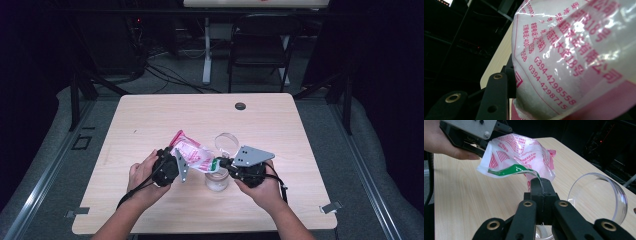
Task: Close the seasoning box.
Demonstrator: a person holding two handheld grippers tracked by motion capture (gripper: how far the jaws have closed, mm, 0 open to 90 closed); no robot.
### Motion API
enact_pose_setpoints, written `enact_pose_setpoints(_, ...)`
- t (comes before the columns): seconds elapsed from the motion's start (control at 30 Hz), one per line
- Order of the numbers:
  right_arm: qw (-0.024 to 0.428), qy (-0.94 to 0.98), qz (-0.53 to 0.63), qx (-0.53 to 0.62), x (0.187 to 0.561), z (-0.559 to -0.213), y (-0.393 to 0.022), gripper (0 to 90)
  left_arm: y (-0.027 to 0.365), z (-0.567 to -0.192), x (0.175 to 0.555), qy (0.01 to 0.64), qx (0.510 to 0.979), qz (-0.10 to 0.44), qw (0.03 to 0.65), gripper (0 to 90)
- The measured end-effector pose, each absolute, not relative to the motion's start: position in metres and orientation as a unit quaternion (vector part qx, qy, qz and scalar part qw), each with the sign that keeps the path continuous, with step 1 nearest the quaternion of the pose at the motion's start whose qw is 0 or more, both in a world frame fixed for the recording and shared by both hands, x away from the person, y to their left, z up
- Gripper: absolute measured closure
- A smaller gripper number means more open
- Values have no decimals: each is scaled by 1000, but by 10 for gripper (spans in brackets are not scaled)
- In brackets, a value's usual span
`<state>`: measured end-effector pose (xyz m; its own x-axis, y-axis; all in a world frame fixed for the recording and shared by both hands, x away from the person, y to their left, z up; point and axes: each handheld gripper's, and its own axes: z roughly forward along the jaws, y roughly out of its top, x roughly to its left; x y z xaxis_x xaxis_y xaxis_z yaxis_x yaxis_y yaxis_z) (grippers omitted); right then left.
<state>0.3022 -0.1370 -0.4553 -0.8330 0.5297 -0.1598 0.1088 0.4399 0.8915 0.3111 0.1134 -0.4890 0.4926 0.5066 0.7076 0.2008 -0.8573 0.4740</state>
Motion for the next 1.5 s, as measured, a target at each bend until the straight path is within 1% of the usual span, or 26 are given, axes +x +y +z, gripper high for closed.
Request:
enact_pose_setpoints(0.5, 210, 821, 493, 196, 301, -455, -139, 900, 113, -484, 311, 200, 845, 470, 160, 605)
enact_pose_setpoints(1.5, 205, 819, 497, 202, 300, -456, -141, 900, 109, -477, 307, 170, 833, 508, 135, 607)
